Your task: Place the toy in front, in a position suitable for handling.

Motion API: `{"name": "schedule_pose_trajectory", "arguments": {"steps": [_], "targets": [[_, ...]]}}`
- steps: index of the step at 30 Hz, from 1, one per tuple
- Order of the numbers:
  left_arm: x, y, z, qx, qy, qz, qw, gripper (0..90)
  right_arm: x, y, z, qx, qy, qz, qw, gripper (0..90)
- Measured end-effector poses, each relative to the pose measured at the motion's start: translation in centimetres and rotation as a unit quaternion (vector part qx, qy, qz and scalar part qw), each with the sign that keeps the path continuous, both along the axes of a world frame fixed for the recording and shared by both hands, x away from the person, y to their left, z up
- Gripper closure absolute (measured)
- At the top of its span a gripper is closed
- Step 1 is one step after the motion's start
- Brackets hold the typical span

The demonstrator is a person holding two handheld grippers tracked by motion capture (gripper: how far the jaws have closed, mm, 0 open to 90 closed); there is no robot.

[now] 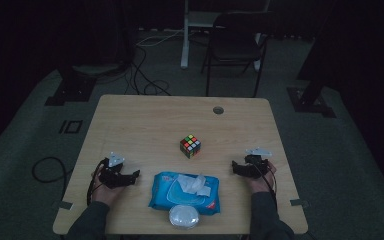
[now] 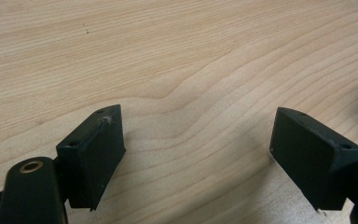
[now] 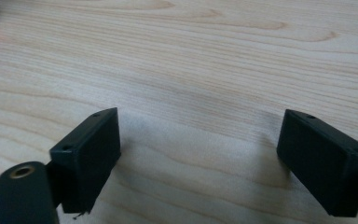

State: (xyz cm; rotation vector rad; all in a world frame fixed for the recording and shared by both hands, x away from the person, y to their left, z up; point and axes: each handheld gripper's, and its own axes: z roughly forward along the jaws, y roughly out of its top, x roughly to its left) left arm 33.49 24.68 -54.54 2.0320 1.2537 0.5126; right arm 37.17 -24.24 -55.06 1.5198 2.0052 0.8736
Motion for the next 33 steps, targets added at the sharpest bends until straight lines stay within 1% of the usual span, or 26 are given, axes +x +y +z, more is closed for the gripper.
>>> {"name": "schedule_pose_trajectory", "arguments": {"steps": [1,2,3,4,5,6,7,8,9,10,11,13,14,16,19,21,26,30,32,33], "targets": [[-0.1,-0.1,0.0,0.005,-0.002,0.001,1.0000,18.9,-0.1,0.0,0.1,0.000,0.002,0.000,1.0000,17.0],[-0.2,-0.1,0.0,0.015,-0.002,0.000,0.9999,19.8,-0.2,-0.1,0.2,0.000,0.005,-0.001,1.0000,20.9],[-0.3,-0.2,0.0,0.016,0.000,0.001,0.9999,20.2,-0.3,-0.1,0.3,0.000,0.006,0.000,1.0000,23.5],[-0.3,-0.2,0.0,0.016,0.000,0.001,0.9999,20.3,-0.3,-0.1,0.3,0.000,0.006,0.000,1.0000,23.5],[-0.4,-0.1,0.2,0.005,0.007,-0.004,1.0000,24.6,-0.7,0.0,0.4,0.001,0.007,0.009,0.9999,24.8],[-0.5,0.1,0.3,-0.005,0.012,-0.003,0.9999,24.6,-0.7,0.0,0.4,0.001,0.007,0.009,0.9999,24.8],[-0.6,0.2,0.4,-0.012,0.016,-0.003,0.9998,27.6,-0.9,0.0,0.5,0.009,0.010,0.015,0.9998,26.5],[-0.7,0.3,0.5,-0.019,0.020,-0.004,0.9996,27.6,-0.9,0.0,0.5,0.009,0.010,0.015,0.9998,26.5],[-0.7,0.4,0.6,-0.024,0.024,-0.007,0.9994,29.2,-1.1,0.0,0.6,0.012,0.007,0.021,0.9997,26.5],[-0.8,0.5,0.6,-0.036,0.030,-0.008,0.9989,30.2,-1.3,0.1,0.8,0.011,0.003,0.026,0.9996,26.5],[-0.9,0.6,0.8,-0.047,0.031,-0.009,0.9984,31.1,-1.4,0.2,0.9,0.013,-0.001,0.031,0.9995,26.5],[-1.2,0.6,1.3,-0.052,0.017,-0.009,0.9984,31.2,-1.8,0.4,1.2,0.015,-0.007,0.040,0.9991,26.5],[-1.5,0.5,1.5,-0.056,0.011,-0.009,0.9983,31.2,-2.1,0.5,1.5,0.015,-0.013,0.044,0.9988,28.4],[-1.9,0.4,1.8,-0.056,0.001,-0.012,0.9983,31.2,-2.3,0.5,1.6,0.018,-0.014,0.047,0.9986,30.1],[-2.6,0.0,2.0,-0.050,-0.003,-0.020,0.9985,31.1,-2.8,0.8,1.9,0.017,-0.024,0.056,0.9980,31.0],[-3.0,-0.2,2.1,-0.048,-0.006,-0.028,0.9984,31.0,-3.2,1.0,2.0,0.023,-0.027,0.062,0.9974,31.4],[-4.1,-0.7,2.4,-0.046,-0.014,-0.039,0.9981,30.8,-4.0,1.2,2.3,0.028,-0.037,0.072,0.9963,31.3],[-5.0,-1.1,2.6,-0.048,-0.020,-0.050,0.9974,30.6,-4.3,1.3,2.4,0.034,-0.037,0.080,0.9955,30.7],[-5.5,-1.3,2.6,-0.045,-0.024,-0.056,0.9971,30.5,-4.4,1.4,2.5,0.039,-0.036,0.084,0.9950,30.1],[-6.0,-1.5,2.6,-0.048,-0.026,-0.061,0.9966,30.5,-4.5,1.4,2.5,0.040,-0.037,0.088,0.9946,29.6]]}}
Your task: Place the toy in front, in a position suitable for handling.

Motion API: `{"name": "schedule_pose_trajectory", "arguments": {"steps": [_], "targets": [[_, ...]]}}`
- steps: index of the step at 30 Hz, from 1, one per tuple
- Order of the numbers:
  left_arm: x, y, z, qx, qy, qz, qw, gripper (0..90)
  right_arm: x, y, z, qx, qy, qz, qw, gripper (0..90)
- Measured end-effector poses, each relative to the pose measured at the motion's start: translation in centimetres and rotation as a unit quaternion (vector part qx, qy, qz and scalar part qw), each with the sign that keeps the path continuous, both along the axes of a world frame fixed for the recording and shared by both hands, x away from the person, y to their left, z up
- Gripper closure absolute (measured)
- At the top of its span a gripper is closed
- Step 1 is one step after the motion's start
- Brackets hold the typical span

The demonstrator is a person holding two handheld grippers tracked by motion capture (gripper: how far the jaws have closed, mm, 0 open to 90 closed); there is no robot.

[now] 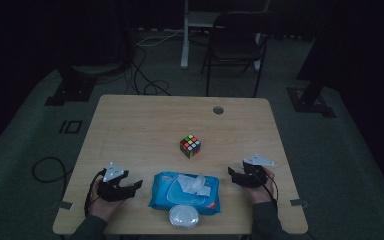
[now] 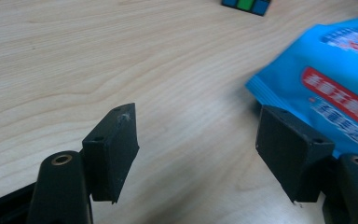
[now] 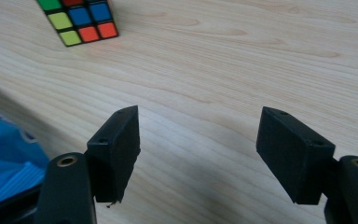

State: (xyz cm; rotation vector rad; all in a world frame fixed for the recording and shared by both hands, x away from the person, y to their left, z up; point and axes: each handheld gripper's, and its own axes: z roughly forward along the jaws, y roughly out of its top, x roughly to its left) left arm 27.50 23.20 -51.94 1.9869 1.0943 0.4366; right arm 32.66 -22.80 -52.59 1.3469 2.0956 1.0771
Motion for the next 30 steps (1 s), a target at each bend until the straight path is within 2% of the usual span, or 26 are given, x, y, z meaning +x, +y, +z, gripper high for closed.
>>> {"name": "schedule_pose_trajectory", "arguments": {"steps": [3,10,13,14,15,18,25,30], "targets": [[-1.0,-0.4,0.0,0.005,-0.004,-0.013,0.9999,30.3,-0.3,0.2,0.1,-0.001,-0.002,0.015,0.9999,28.4],[-3.2,-0.8,0.3,0.006,-0.013,-0.050,0.9986,29.5,-0.6,0.5,0.2,0.002,-0.004,0.025,0.9997,28.4],[-4.1,-1.0,0.2,0.009,-0.012,-0.073,0.9972,29.3,-0.7,0.7,0.2,0.002,-0.005,0.034,0.9994,28.1],[-4.1,-1.0,0.2,0.009,-0.012,-0.073,0.9972,29.3,-0.7,0.7,0.2,0.002,-0.005,0.034,0.9994,28.1],[-4.8,-1.3,0.2,0.012,-0.014,-0.088,0.9960,29.3,-0.7,0.7,0.2,0.002,-0.005,0.038,0.9993,28.1],[-5.5,-1.7,0.1,0.017,-0.012,-0.103,0.9944,27.2,-0.9,0.8,0.3,0.007,-0.007,0.050,0.9987,28.1],[-5.8,-3.4,-0.3,0.050,-0.001,-0.121,0.9914,28.2,-1.3,1.8,0.4,0.004,-0.010,0.088,0.9961,27.7],[-5.3,-4.2,-0.5,0.055,-0.001,-0.115,0.9918,28.3,-1.4,2.4,0.3,-0.004,-0.007,0.110,0.9939,29.1]]}}
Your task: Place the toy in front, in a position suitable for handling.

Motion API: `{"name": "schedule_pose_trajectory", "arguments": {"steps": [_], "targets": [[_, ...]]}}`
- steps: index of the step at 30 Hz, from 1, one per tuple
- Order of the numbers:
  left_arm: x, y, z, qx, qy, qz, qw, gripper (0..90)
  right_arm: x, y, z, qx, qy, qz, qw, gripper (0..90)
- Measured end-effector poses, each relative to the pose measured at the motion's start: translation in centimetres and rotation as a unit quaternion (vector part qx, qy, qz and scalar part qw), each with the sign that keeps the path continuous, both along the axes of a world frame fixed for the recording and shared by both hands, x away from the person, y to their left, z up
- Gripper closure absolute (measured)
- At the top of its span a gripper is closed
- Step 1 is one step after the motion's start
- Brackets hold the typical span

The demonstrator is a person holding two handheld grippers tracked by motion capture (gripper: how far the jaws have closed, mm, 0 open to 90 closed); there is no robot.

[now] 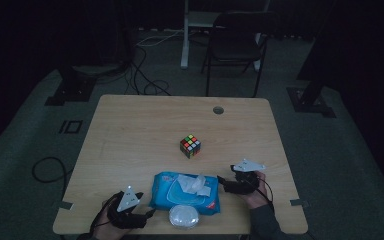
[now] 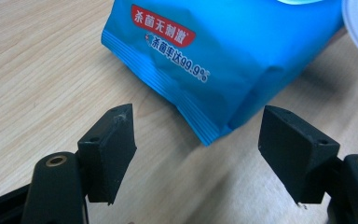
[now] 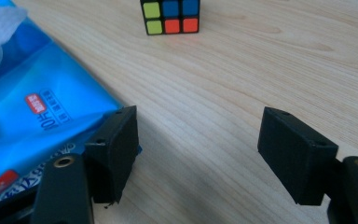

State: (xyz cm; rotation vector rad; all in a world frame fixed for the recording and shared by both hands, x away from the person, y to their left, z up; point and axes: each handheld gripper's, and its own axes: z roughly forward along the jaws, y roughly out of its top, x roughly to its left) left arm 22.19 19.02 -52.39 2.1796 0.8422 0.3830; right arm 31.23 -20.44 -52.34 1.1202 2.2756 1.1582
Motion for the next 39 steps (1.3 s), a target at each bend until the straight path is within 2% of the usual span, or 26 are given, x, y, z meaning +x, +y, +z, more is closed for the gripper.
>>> {"name": "schedule_pose_trajectory", "arguments": {"steps": [3,6,9,12,15,17,19,21,24,26,29,33,36,39], "targets": [[0.6,-0.4,-0.1,0.005,0.006,0.004,1.0000,28.6,0.0,-0.1,-0.1,-0.008,0.005,0.017,0.9998,31.0],[1.1,-0.2,-0.1,0.004,0.009,0.029,0.9995,28.8,-0.1,-0.5,-0.1,-0.005,0.012,0.037,0.9992,31.8],[1.7,-0.1,-0.1,0.005,0.008,0.042,0.9991,28.9,-0.2,-0.4,-0.1,-0.006,0.012,0.055,0.9984,32.1],[2.6,0.1,-0.1,0.006,0.004,0.063,0.9980,29.1,-0.3,-0.1,0.0,-0.005,0.004,0.053,0.9986,34.1],[3.3,0.2,0.0,0.005,0.004,0.076,0.9971,32.4,-0.3,0.1,0.1,-0.004,0.007,0.060,0.9982,33.4],[3.4,0.1,0.0,0.009,0.001,0.077,0.9970,32.4,-0.5,0.0,-0.1,-0.021,0.015,0.061,0.9978,33.1],[3.2,0.1,-0.1,0.011,0.003,0.072,0.9973,32.4,-1.0,-0.7,-0.2,-0.027,0.020,0.058,0.9977,31.9],[3.0,0.0,-0.3,0.024,0.005,0.073,0.9970,32.4,-1.5,-1.2,-0.2,-0.036,0.018,0.054,0.9977,31.4],[2.8,-0.1,-0.1,0.021,0.003,0.067,0.9975,33.1,-2.2,-1.8,0.1,-0.029,0.016,0.073,0.9968,30.5],[2.8,-0.2,-0.1,0.016,0.007,0.065,0.9978,35.4,-2.5,-1.5,0.1,-0.032,0.017,0.092,0.9951,30.5],[3.0,-0.3,-0.1,0.018,0.017,0.063,0.9977,39.0,-2.3,-0.5,-0.2,-0.050,0.011,0.108,0.9929,32.9],[3.5,-0.4,0.0,0.015,0.024,0.063,0.9976,40.5,-1.9,0.2,-0.2,-0.045,0.008,0.125,0.9911,37.2],[3.9,-0.3,0.0,0.016,0.023,0.075,0.9968,40.5,-1.8,0.4,-0.2,-0.038,0.007,0.124,0.9915,41.6],[4.5,0.0,0.1,0.020,0.020,0.089,0.9956,40.6,-1.8,1.0,-0.2,-0.034,0.007,0.133,0.9905,43.3]]}}
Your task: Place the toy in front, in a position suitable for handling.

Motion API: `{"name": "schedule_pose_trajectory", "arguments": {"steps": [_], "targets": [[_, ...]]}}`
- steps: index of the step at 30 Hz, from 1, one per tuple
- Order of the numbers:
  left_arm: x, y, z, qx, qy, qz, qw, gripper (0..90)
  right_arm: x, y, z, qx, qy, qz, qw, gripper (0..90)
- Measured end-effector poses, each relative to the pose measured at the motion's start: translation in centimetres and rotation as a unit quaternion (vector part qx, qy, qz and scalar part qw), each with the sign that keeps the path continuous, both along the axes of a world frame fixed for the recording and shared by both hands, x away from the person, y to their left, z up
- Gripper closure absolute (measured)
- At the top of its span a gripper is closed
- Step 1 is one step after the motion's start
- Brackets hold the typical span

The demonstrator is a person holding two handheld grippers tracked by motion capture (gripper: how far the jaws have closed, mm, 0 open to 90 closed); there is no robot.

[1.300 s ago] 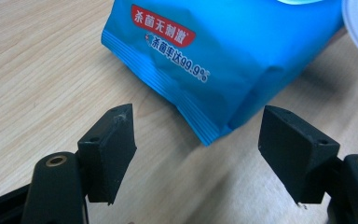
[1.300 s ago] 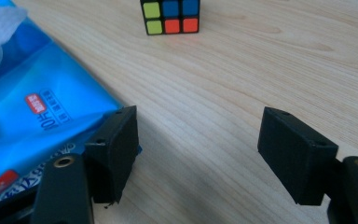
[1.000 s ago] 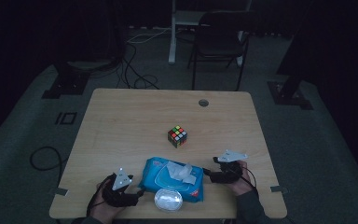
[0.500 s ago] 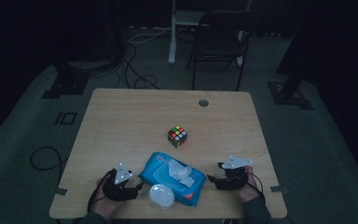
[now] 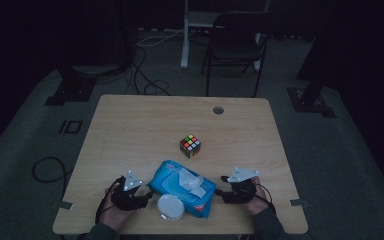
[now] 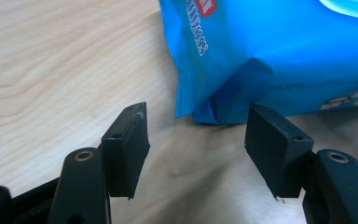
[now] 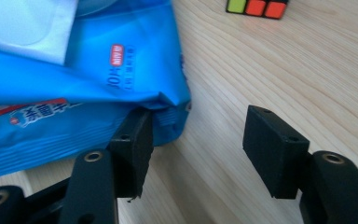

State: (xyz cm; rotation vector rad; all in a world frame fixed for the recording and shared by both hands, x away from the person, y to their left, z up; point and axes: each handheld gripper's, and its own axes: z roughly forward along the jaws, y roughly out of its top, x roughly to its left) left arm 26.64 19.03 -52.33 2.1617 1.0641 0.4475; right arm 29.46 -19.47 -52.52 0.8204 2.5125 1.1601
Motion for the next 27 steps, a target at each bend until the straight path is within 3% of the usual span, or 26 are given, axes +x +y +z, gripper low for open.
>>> {"name": "schedule_pose_trajectory", "arguments": {"steps": [10,16,19,22,27], "targets": [[4.4,1.5,0.7,0.030,-0.013,0.061,0.9976,41.0,0.8,3.2,0.0,0.011,-0.001,0.027,0.9996,44.9],[7.0,3.3,1.4,0.018,-0.019,0.097,0.9950,40.9,1.4,6.0,0.1,0.029,-0.006,0.039,0.9988,50.1],[8.0,4.2,1.9,0.023,-0.019,0.112,0.9933,40.9,1.6,7.4,0.1,0.038,0.001,0.032,0.9988,53.2],[7.9,5.2,2.7,0.018,-0.025,0.133,0.9907,40.9,1.8,8.4,0.1,0.045,0.006,0.028,0.9986,54.1],[6.0,6.1,4.0,0.005,-0.050,0.149,0.9875,40.2,1.9,10.0,0.1,0.057,0.010,0.036,0.9977,54.5]]}}
